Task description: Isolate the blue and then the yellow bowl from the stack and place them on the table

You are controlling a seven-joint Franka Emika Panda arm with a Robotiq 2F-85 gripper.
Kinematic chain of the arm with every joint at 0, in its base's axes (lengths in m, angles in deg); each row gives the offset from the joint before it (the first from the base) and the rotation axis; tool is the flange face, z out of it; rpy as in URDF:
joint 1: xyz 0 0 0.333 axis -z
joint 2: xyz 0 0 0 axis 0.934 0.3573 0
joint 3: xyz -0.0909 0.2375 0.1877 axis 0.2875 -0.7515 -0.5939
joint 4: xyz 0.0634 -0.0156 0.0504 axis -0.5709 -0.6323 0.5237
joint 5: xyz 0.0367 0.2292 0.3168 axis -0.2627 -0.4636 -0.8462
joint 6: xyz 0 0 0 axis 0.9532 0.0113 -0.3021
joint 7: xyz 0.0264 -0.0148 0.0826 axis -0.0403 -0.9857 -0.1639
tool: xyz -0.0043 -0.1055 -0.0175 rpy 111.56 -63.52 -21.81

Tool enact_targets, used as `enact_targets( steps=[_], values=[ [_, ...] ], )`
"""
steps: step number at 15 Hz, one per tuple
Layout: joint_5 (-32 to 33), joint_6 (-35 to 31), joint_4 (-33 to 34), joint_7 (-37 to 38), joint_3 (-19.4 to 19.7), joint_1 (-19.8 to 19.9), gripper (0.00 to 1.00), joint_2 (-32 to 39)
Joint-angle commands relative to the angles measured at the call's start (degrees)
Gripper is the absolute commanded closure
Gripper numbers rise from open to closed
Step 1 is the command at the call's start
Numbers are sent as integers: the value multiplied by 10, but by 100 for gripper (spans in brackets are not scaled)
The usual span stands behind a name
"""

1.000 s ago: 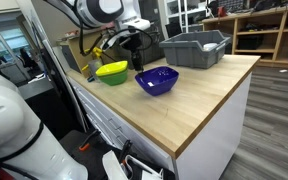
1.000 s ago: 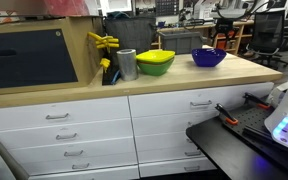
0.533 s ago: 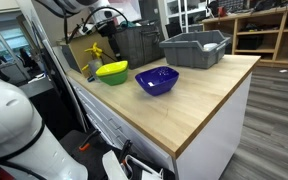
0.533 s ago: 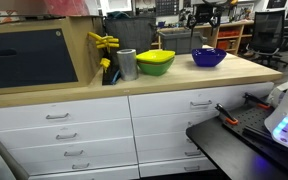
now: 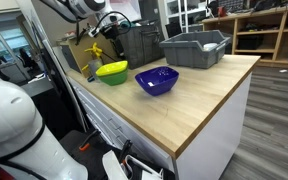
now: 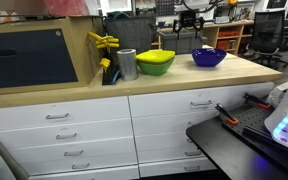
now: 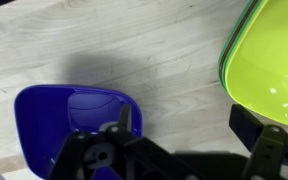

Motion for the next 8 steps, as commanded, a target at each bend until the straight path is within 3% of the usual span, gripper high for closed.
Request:
enact_targets(
  steps=[1,8],
  values=[
    [15,-29,50,5,12,-19,0,77],
    [-33,-56,112,-7,19,-63,0,175]
  ],
)
